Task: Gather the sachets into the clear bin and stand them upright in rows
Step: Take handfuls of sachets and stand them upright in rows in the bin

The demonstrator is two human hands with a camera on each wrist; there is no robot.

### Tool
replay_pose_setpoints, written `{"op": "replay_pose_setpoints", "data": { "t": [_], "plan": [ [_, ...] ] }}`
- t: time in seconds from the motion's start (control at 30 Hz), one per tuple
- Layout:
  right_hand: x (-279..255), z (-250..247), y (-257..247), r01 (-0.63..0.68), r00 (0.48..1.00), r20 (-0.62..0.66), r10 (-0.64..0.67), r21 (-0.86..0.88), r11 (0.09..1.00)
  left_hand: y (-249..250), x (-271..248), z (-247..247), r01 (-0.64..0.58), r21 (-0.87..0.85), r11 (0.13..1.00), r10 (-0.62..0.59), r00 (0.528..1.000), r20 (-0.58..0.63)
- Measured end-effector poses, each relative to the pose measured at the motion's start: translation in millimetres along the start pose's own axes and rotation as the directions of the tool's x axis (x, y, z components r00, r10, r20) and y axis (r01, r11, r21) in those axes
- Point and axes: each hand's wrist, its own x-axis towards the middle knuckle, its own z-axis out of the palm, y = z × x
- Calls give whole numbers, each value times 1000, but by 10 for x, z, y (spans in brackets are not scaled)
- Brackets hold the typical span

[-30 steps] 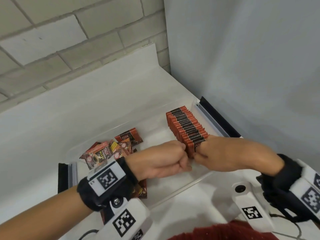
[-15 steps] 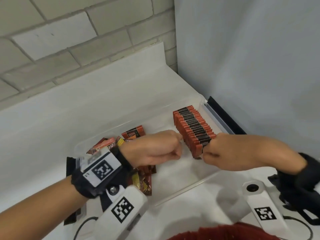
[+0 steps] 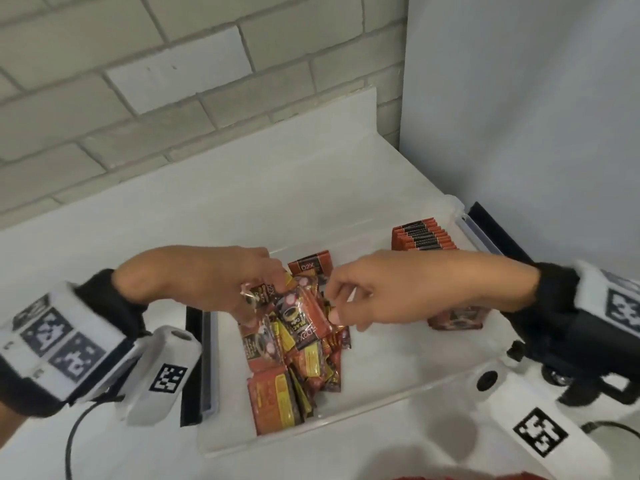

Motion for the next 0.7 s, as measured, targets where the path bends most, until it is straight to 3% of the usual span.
{"op": "replay_pose_setpoints", "data": {
  "t": [0.17, 0.33, 0.43, 0.53, 0.7],
  "plan": [
    [410, 101, -111, -17, 1000, -25, 16, -34, 999, -26, 55, 241, 91, -51, 995, -89, 995, 35],
    [635, 245, -157, -24, 1000, -14, 23, -84, 996, -47, 144, 382, 70, -126, 990, -73, 997, -13],
    [708, 309, -146, -34, 999, -21, 32, -82, 996, -68, 186, 426, 48, -74, 996, -52, 997, -64],
    [729, 341, -137, -63, 998, 9, 63, 0, 998, -105, 193, 412, 31, -18, 999, -32, 997, -72],
    [631, 251, -105, -49, 999, -4, 51, 232, 971, -152, 98, 246, -29, -104, 994, 10, 984, -179]
  ]
}}
